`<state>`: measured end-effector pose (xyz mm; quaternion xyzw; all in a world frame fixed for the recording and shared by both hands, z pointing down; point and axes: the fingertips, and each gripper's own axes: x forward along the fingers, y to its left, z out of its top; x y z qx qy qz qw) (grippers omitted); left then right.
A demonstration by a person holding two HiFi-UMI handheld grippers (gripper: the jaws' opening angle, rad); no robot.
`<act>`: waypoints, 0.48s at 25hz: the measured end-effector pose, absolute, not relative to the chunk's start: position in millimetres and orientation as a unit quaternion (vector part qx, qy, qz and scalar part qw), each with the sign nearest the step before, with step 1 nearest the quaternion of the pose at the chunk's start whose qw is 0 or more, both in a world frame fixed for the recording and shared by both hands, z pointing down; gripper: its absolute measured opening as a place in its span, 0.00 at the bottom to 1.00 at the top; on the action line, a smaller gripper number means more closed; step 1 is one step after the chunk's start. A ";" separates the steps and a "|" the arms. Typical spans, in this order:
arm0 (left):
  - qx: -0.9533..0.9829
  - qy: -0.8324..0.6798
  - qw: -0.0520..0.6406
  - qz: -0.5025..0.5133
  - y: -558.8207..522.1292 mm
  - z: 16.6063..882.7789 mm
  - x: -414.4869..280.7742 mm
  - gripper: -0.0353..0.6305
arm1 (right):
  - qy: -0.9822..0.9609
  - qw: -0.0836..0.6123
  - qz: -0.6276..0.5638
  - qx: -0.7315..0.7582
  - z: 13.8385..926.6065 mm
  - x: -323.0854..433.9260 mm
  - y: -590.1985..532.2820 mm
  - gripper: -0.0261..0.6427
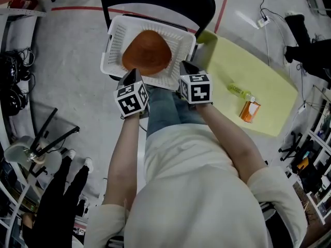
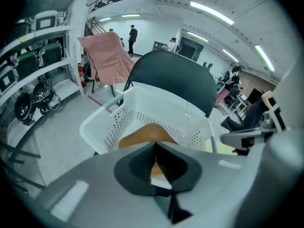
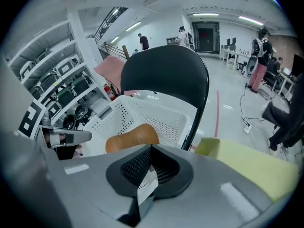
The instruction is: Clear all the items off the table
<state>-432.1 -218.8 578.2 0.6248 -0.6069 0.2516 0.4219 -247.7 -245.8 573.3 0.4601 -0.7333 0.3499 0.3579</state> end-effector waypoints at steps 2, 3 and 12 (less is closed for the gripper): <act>0.627 -0.605 0.422 0.250 -216.2 574.0 -427.9 0.07 | -0.737 0.359 0.346 0.457 569.8 -246.0 -243.9 0.04; 0.629 -0.604 0.421 0.249 -214.9 571.6 -425.7 0.07 | -0.738 0.359 0.344 0.456 567.9 -245.1 -243.0 0.04; 0.640 -0.600 0.420 0.232 -203.5 550.8 -409.9 0.07 | -0.755 0.359 0.329 0.440 552.2 -244.0 -231.4 0.04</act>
